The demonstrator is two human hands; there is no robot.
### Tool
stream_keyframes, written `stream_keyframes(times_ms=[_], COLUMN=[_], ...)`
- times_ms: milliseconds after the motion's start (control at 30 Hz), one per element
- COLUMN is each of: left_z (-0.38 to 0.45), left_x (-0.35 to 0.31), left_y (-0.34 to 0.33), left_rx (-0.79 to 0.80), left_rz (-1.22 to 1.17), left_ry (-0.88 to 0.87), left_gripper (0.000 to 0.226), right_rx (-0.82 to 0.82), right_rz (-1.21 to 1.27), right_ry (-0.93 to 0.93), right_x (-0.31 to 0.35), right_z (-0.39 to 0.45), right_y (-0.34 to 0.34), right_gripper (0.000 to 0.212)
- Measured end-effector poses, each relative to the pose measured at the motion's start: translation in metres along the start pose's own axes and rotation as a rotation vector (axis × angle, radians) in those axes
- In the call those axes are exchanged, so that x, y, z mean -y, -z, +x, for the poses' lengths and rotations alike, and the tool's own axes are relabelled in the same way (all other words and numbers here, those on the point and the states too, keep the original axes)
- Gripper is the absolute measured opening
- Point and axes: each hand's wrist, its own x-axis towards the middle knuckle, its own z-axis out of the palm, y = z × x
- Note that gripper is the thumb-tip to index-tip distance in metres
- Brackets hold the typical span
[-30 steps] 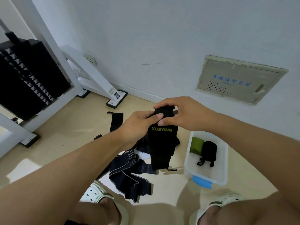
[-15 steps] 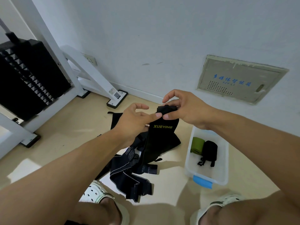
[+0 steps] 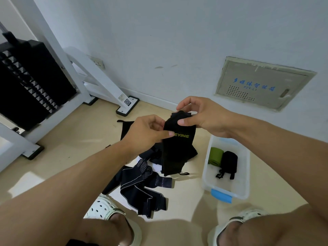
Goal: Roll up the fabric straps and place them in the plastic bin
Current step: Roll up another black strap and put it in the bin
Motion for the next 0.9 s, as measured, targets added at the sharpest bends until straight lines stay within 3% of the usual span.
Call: stream_keyframes(times_ms=[200,400,533,633,900], left_z=[0.002,0.003,0.002,0.000,-0.001], left_x=[-0.001,0.003,0.003,-0.001,-0.008], left_y=[-0.004,-0.004,-0.006,-0.009,-0.009], left_rx=[-0.147,-0.162,-0.148,-0.139,-0.015], left_rz=[0.420,0.686,0.710,0.712,0.589], left_ry=[-0.345,-0.607,-0.641,-0.612,-0.249], left_gripper=[0.071,0.045,0.038,0.028,0.015], right_rx=[-0.039,0.002,0.027,0.044,0.167], right_rz=[0.190,0.341,0.319,0.144,-0.286], right_ry=[-0.092,-0.233,-0.243,-0.206,-0.085], right_x=[0.002,0.003,0.002,0.002,0.001], right_z=[0.002,0.000,-0.003,-0.004,-0.013], right_y=[0.000,-0.003,-0.002,0.000,0.008], right_gripper=[0.027,0.025,0.028,0.027,0.027])
